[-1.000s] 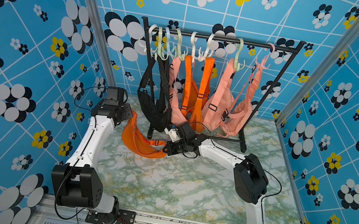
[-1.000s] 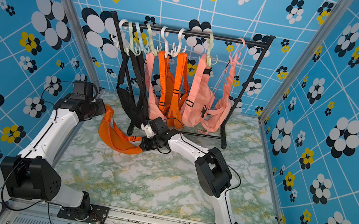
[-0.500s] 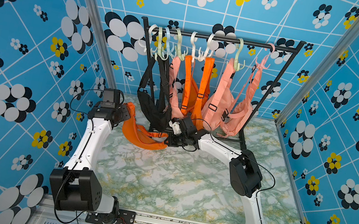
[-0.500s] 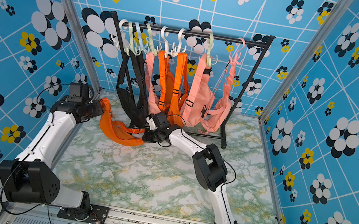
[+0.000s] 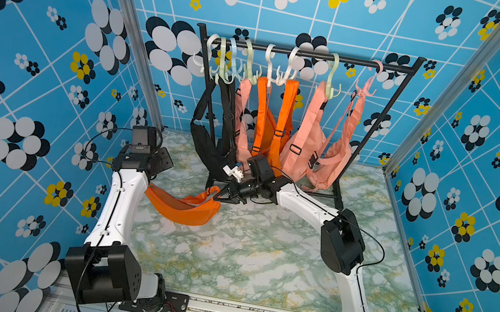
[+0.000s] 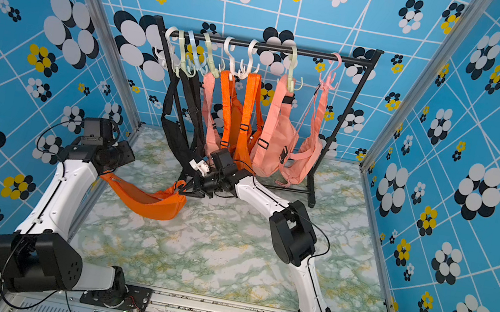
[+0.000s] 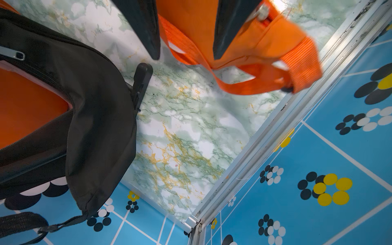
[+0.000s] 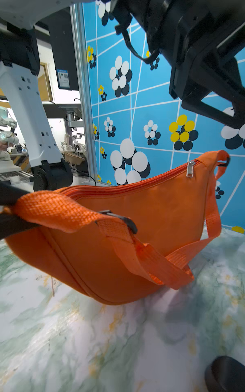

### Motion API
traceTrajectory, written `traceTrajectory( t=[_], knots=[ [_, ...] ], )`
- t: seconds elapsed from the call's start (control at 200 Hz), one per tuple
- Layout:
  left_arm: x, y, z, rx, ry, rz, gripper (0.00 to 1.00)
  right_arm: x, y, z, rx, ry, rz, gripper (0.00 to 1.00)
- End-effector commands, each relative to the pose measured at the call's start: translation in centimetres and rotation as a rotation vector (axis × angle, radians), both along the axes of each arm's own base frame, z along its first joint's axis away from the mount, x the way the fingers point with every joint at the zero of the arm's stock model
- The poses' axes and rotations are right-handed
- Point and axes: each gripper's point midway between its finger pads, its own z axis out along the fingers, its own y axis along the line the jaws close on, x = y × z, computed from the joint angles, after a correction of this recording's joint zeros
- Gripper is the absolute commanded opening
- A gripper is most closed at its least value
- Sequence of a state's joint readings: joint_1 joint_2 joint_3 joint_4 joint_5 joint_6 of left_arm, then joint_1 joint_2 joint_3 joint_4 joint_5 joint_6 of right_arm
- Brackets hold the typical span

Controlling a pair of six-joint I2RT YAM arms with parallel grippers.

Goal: Take the bag off the hook
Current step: Place the bag at the center of the board.

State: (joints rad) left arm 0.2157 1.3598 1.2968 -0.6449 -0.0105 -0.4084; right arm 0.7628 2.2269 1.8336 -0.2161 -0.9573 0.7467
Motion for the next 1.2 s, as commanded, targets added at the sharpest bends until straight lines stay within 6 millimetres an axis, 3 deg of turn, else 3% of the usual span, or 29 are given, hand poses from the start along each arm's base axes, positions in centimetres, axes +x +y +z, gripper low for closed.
traceTrajectory(
  t=[0.0, 0.18, 0.295, 0.395, 0.425, 0.505, 0.745, 0.765, 1.025, 1.1, 1.195],
  knots=[
    [-0.2, -0.5, -0.6, -0.041, 0.02, -0.016, 0.51, 1.3, -1.2, -2.4, -0.023, 0.133, -0.051, 0.0],
    [-0.5, -1.1, -0.5, -0.06, 0.013, -0.041, 0.56, 5.3, -4.0, -7.9, -0.133, 0.29, -0.271, 0.0],
    [-0.6, -1.6, -0.4, -0.073, 0.01, -0.059, 0.57, 7.1, -5.3, -10.4, -0.158, 0.358, -0.395, 0.0],
    [-0.7, -2.0, -0.5, -0.086, 0.015, -0.075, 0.51, 8.4, -5.8, -11.7, -0.145, 0.421, -0.463, 0.0],
    [-0.8, -2.1, -0.7, -0.091, 0.017, -0.08, 0.49, 8.1, -6.4, -13.3, -0.164, 0.47, -0.486, 0.0],
    [-1.0, -2.4, -1.1, -0.102, 0.024, -0.088, 0.48, 8.4, -6.4, -14.1, -0.143, 0.511, -0.51, 0.0],
    [-1.1, -2.6, -2.6, -0.121, 0.046, -0.084, 0.5, 7.8, -7.2, -14.3, -0.23, 0.427, -0.479, 0.05],
    [-1.1, -2.7, -2.7, -0.126, 0.045, -0.084, 0.5, 8.4, -6.8, -13.1, -0.213, 0.401, -0.473, 0.06],
    [0.1, -3.5, -4.0, -0.181, 0.052, -0.089, 0.61, 7.8, -6.4, -10.9, -0.207, 0.356, -0.431, 0.13],
    [0.2, -3.5, -4.0, -0.181, 0.05, -0.091, 0.62, 7.5, -6.2, -10.3, -0.212, 0.341, -0.416, 0.2],
    [0.3, -3.2, -3.4, -0.163, 0.043, -0.085, 0.62, 7.1, -6.3, -9.5, -0.231, 0.299, -0.397, 0.37]
  ],
)
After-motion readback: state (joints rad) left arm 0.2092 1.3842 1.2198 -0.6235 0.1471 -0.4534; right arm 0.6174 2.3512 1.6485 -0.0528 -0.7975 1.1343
